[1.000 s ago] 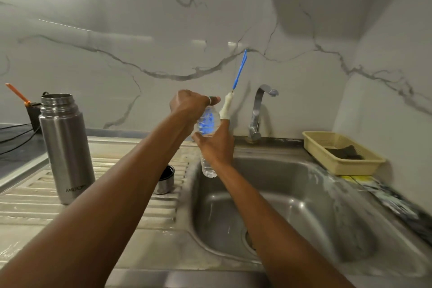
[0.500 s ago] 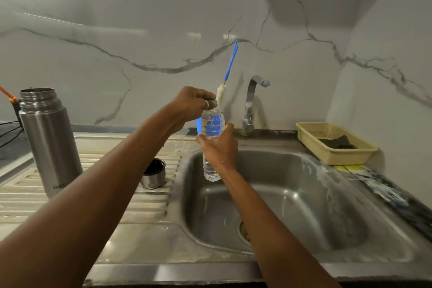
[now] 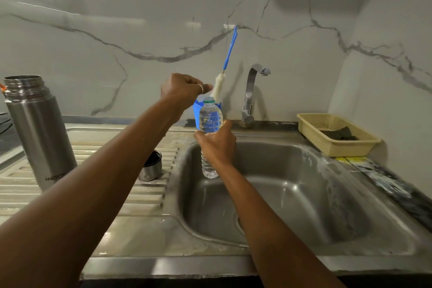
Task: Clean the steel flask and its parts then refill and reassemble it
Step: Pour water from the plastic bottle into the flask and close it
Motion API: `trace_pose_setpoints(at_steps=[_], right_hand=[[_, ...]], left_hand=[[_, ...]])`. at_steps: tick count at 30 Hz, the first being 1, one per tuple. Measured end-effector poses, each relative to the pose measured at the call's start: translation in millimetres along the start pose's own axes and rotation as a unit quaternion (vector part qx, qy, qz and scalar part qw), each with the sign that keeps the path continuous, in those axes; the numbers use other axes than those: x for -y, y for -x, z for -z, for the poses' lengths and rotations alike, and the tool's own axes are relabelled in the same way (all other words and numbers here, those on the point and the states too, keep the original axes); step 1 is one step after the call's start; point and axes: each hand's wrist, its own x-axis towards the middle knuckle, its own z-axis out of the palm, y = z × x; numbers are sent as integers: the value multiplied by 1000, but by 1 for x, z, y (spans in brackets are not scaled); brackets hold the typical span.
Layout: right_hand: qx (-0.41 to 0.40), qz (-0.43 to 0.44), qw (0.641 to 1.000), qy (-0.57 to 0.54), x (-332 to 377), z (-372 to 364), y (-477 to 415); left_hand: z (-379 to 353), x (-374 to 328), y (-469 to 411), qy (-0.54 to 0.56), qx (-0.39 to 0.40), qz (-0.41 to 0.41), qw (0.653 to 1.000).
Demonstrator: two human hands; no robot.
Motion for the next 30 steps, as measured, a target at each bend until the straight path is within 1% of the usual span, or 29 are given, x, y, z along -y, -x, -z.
trace_pose_setpoints(at_steps=[2,4,6,9,11,15,18,20,21,23,25,26,27,30], right_hand=[[2,-10,1000,-4,-1,3,-1],[-3,-17,1000,-13,-2,4,-3],[-8,-19,1000,-24,-3,4,-5],[-3,-15,999,-30,-6,3,-6],[6,-11,1000,-22,-9,3,-8],[32,-4,999,-10,-15,0,-11],[42,1,999,3,-18,-3,-12],[47,4,999,4,-19,-4,-13],[48,4,999,4,-20,-4,-14],[47,4,999,3,-22,-4,-16],[43,3,999,2,-23,-4,-17],[41,3,999,4,-23,-4,-18],[40,3,999,5,-24,-4,-18],[37,6,999,10,-23,-4,-17]], left_hand=[[8,7,-8,-25,6,-12,1000],[16,19,-15,-104,8,-22,994],[21,34,-22,-198,27,-28,980],[28,56,-25,-347,66,-36,935],[31,73,-28,-420,92,-34,902],[30,98,-34,-508,139,-32,849],[25,113,-44,-527,149,-37,836],[23,119,-50,-565,180,-39,804],[20,122,-53,-597,198,-42,776],[17,126,-57,-630,213,-28,747],[16,126,-59,-679,239,-20,694],[17,127,-59,-674,246,-24,696],[18,131,-62,-657,248,-22,711],[24,140,-68,-596,207,-6,776]])
